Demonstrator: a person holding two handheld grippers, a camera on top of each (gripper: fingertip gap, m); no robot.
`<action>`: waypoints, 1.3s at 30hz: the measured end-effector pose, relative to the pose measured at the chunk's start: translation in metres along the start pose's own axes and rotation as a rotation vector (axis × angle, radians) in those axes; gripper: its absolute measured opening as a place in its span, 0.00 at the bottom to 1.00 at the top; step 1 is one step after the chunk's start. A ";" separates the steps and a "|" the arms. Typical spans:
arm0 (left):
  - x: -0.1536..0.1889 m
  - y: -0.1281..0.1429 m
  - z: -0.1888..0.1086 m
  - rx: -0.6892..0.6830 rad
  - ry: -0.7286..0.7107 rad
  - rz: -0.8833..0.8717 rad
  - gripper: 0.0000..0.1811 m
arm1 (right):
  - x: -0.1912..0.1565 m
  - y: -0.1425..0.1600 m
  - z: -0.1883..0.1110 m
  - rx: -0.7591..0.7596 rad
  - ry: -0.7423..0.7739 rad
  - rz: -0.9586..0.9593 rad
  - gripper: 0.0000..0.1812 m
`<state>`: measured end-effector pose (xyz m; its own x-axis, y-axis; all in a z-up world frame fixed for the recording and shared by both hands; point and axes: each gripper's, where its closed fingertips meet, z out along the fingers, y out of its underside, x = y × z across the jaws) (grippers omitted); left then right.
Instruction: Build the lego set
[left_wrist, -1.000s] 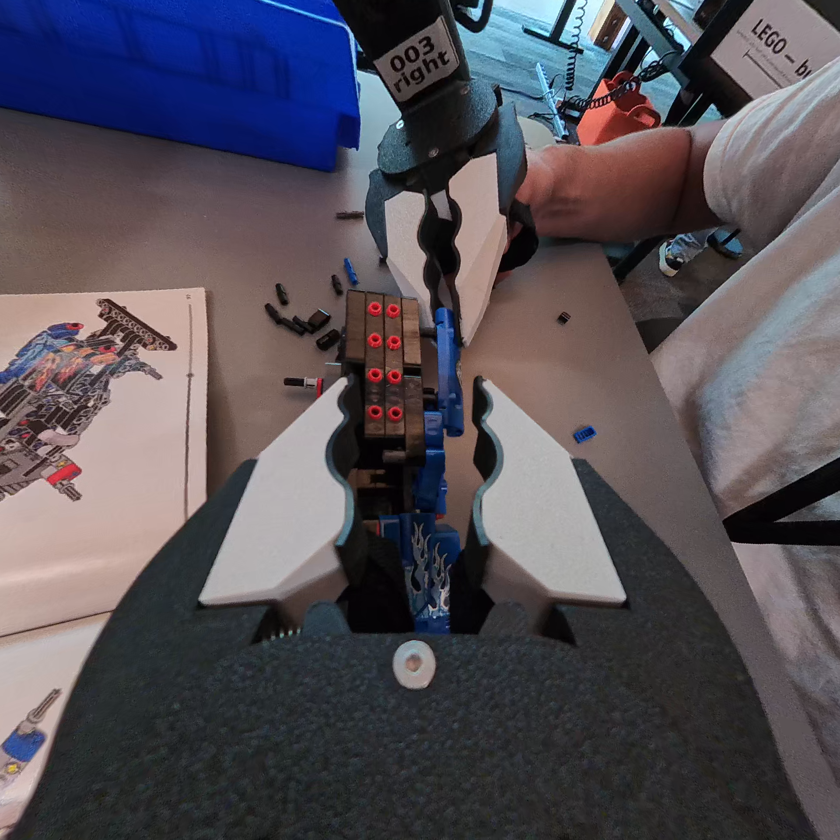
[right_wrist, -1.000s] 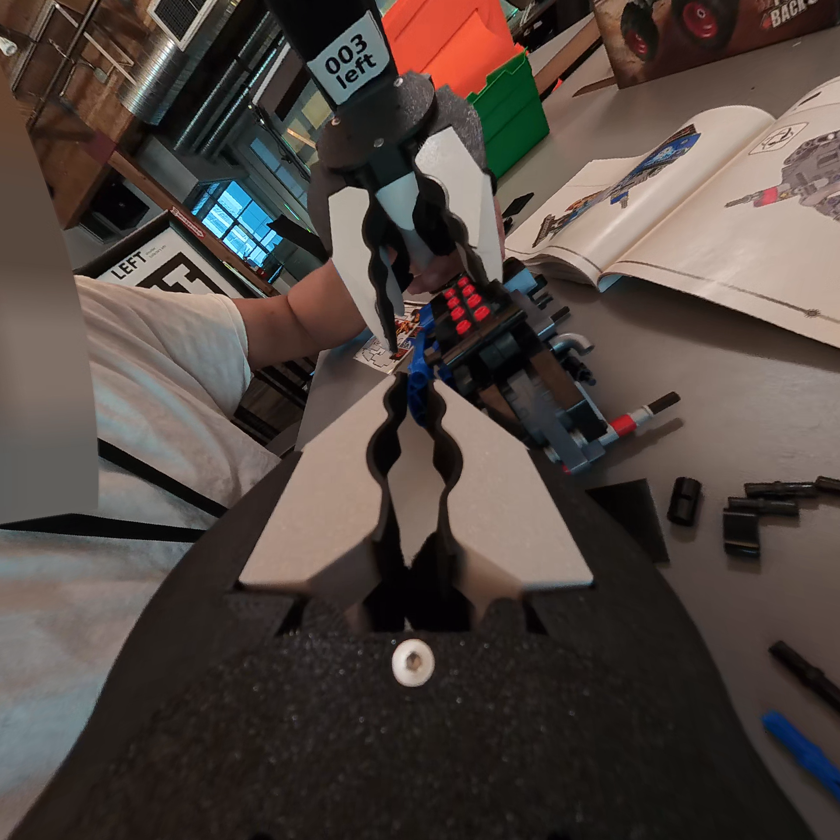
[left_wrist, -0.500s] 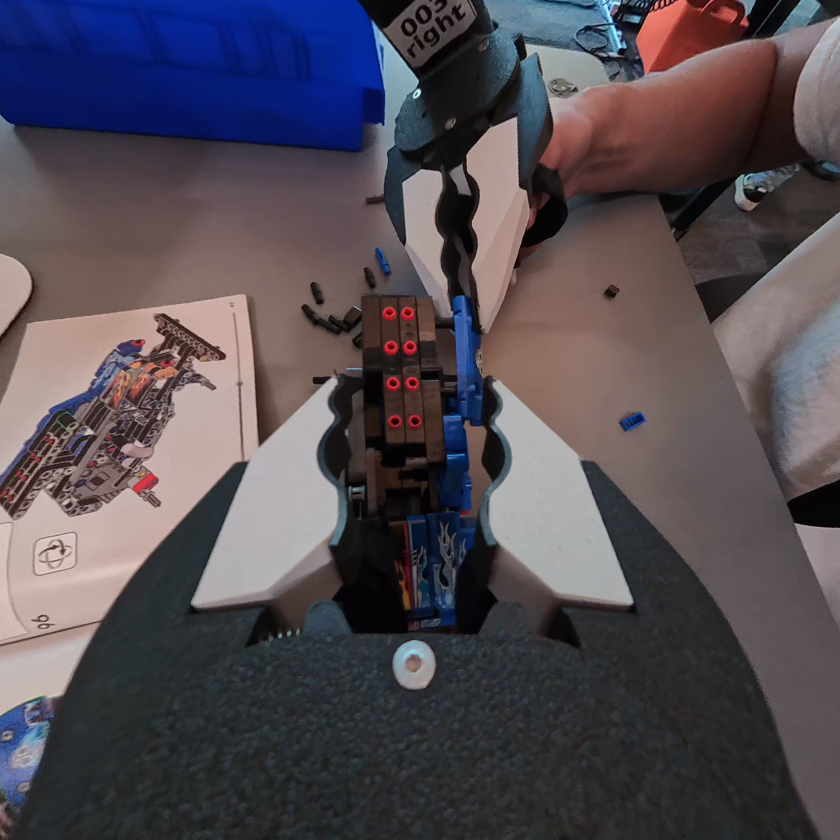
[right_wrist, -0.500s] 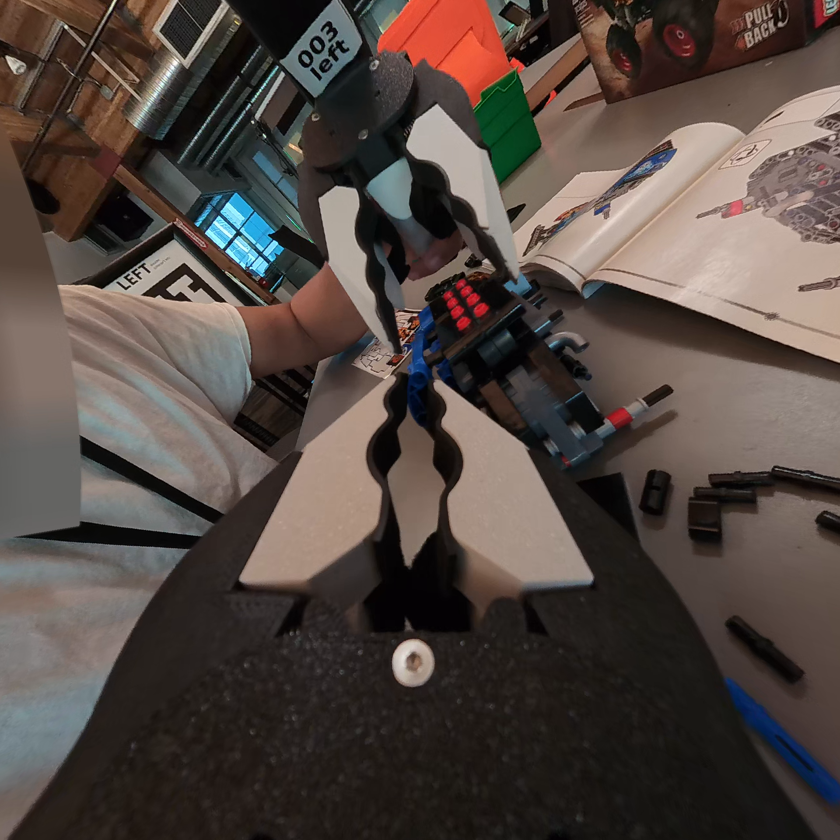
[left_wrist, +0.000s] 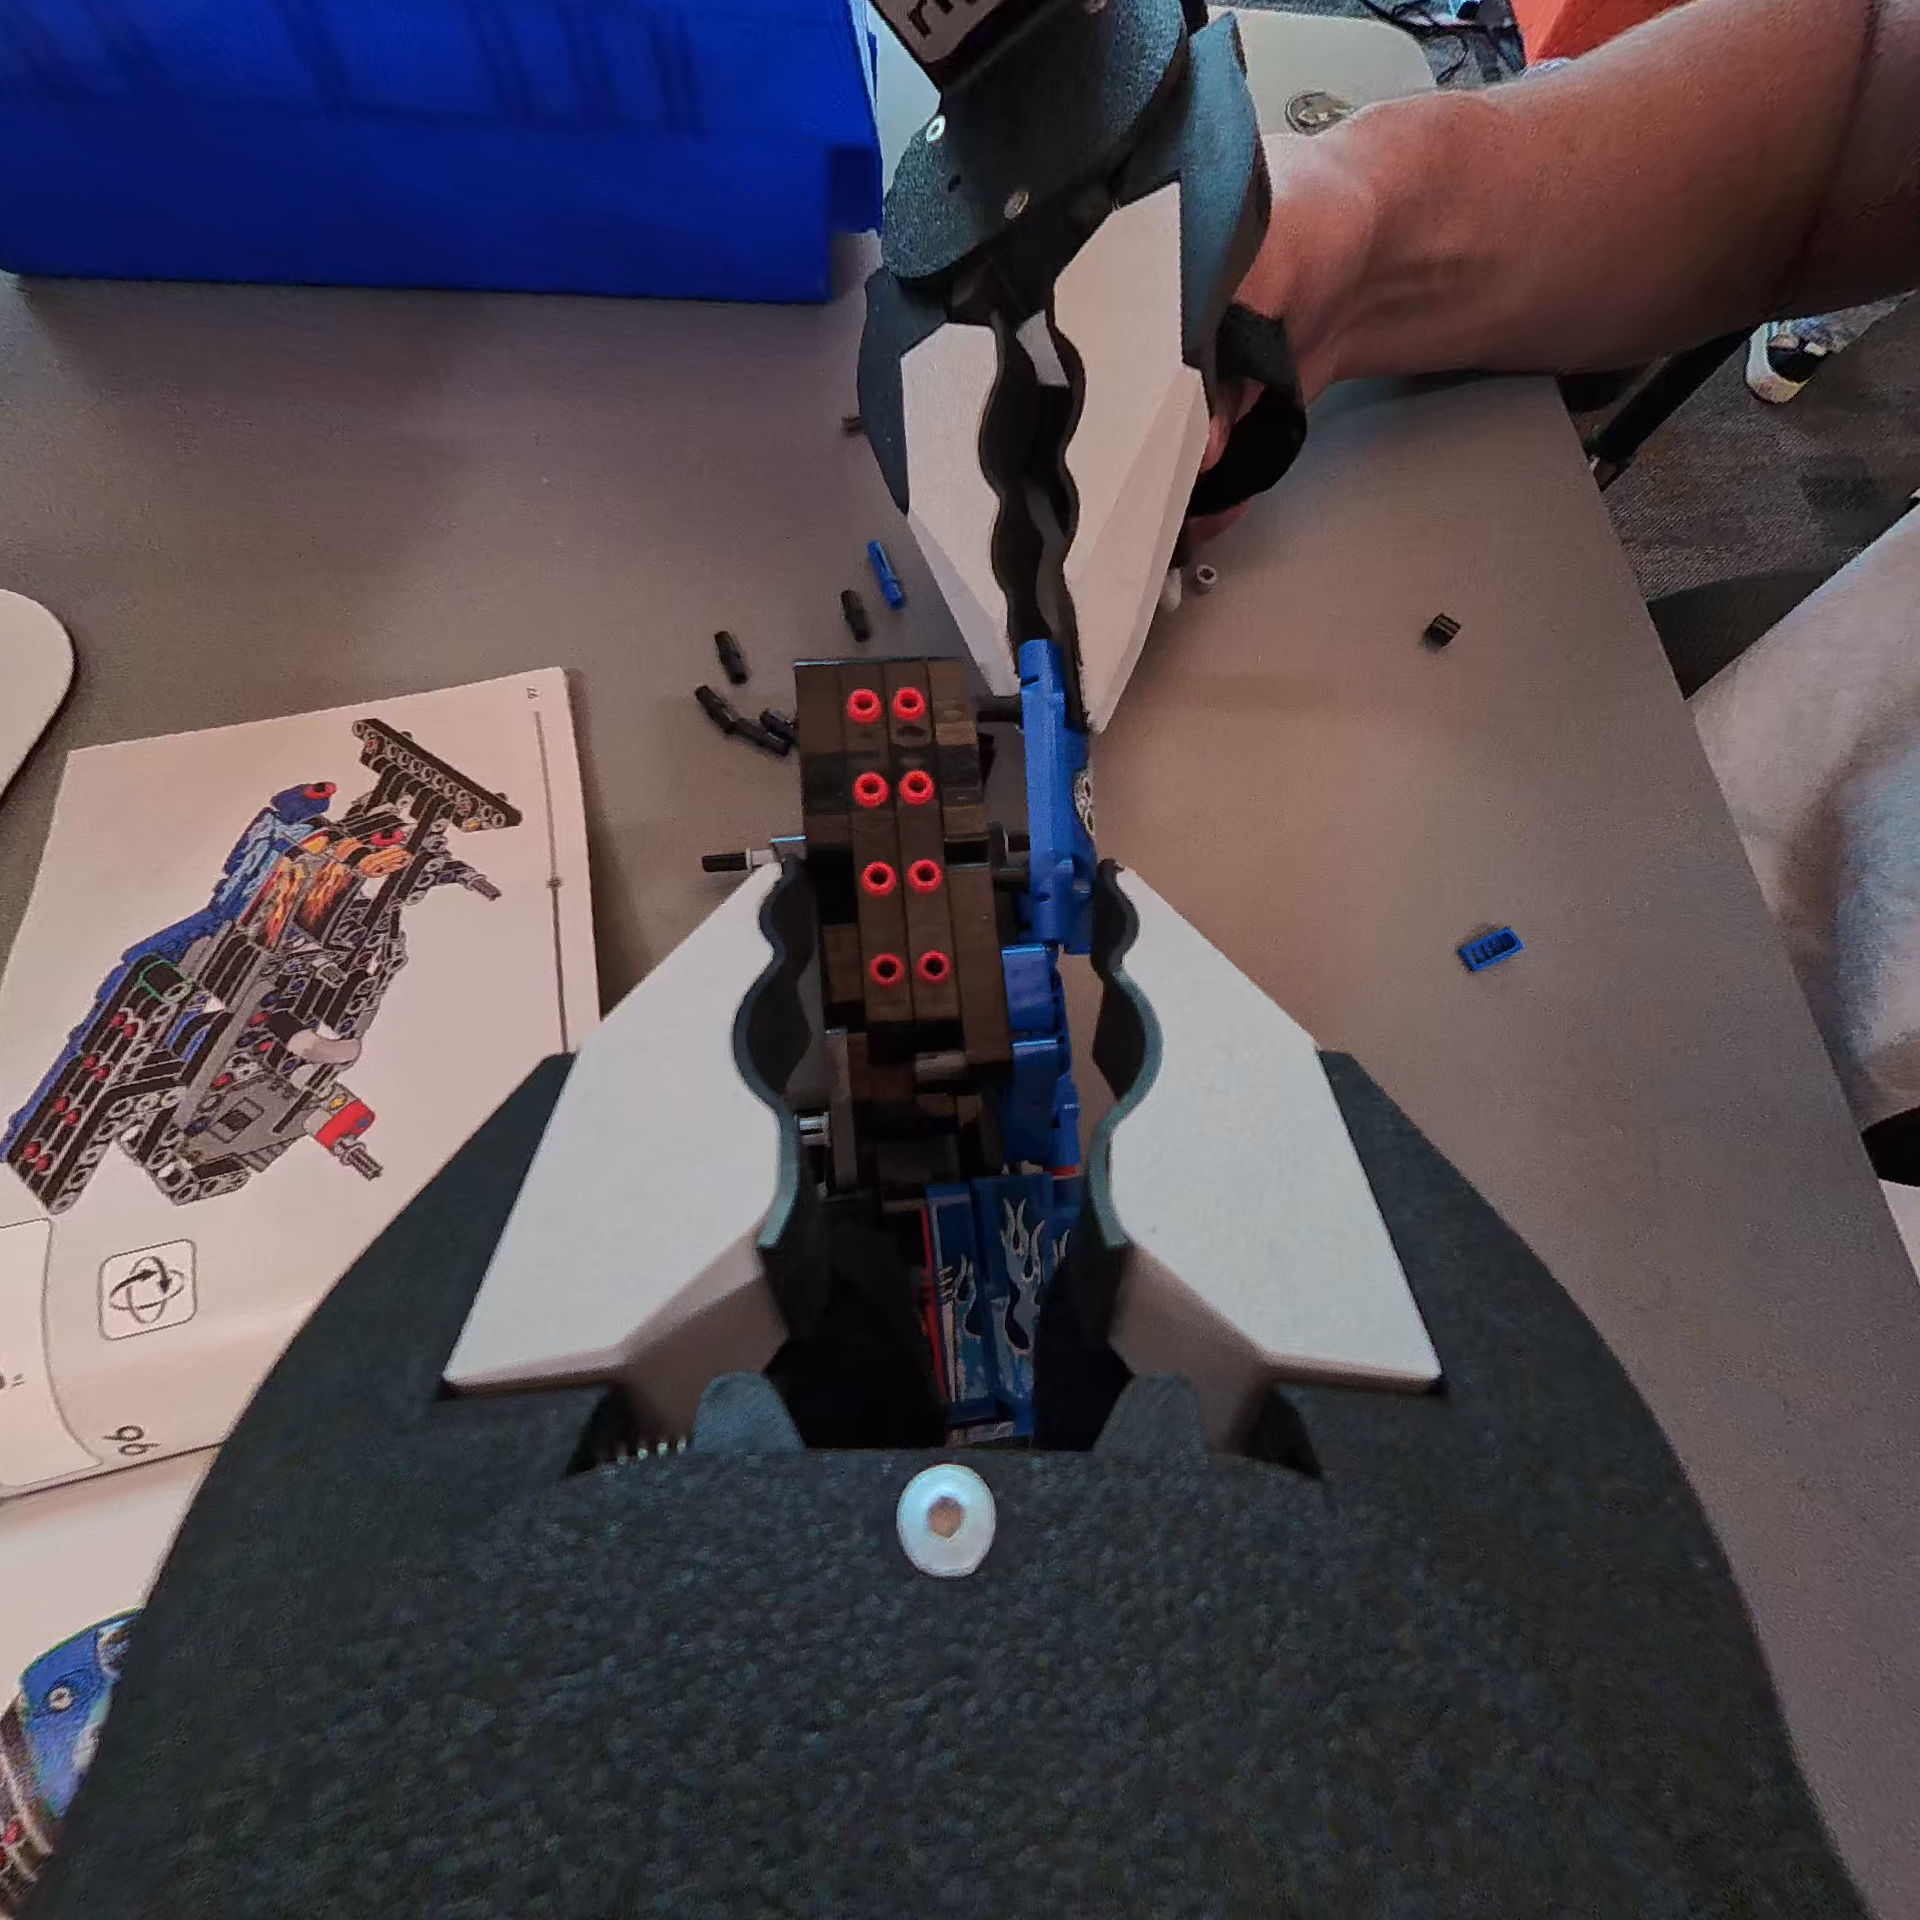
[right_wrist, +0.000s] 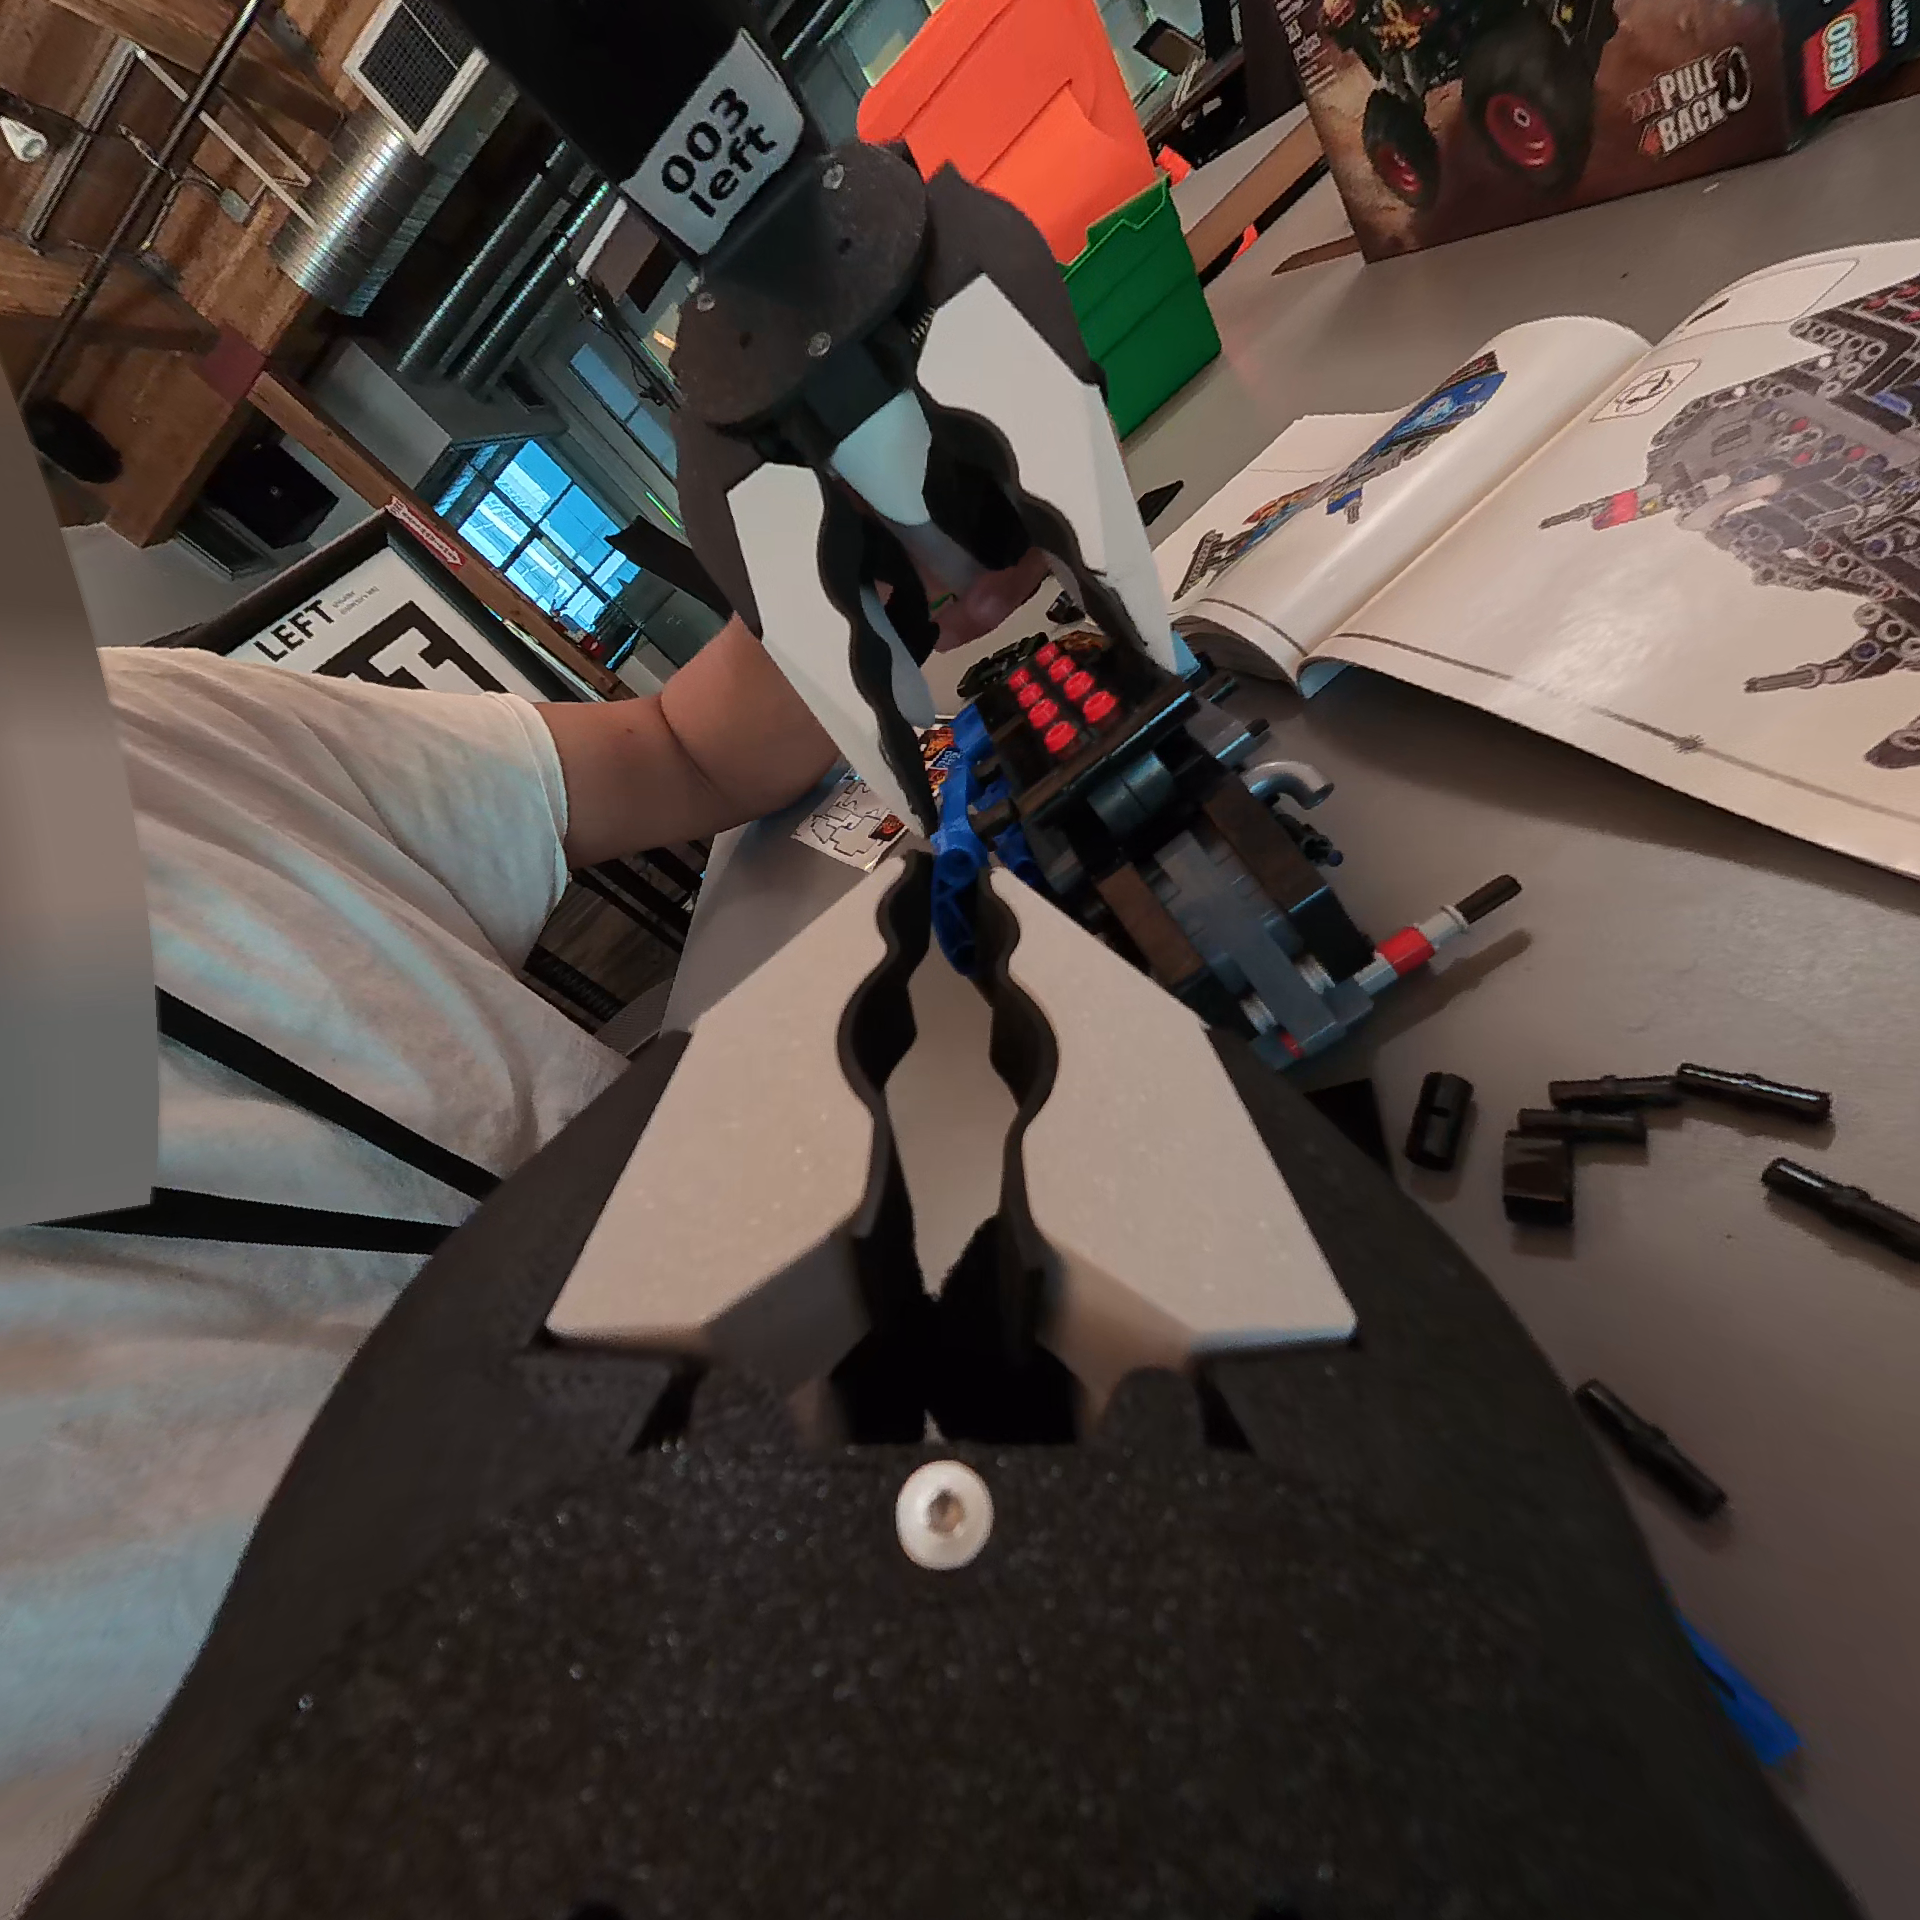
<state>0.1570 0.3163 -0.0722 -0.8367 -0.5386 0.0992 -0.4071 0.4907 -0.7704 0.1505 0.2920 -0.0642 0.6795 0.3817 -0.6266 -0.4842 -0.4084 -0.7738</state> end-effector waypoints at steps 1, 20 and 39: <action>0.000 0.000 0.000 0.002 0.003 -0.003 0.29 | 0.000 0.000 0.000 -0.001 -0.001 -0.007 0.04; 0.002 0.003 0.000 0.033 0.046 -0.052 0.29 | -0.002 0.000 0.003 0.006 -0.010 -0.072 0.04; -0.002 0.003 0.002 0.035 0.016 -0.058 0.29 | 0.003 -0.005 -0.001 0.038 -0.008 -0.012 0.04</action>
<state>0.1581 0.3174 -0.0764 -0.8179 -0.5544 0.1541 -0.4425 0.4346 -0.7844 0.1555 0.2938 -0.0624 0.6811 0.3933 -0.6175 -0.4962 -0.3722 -0.7844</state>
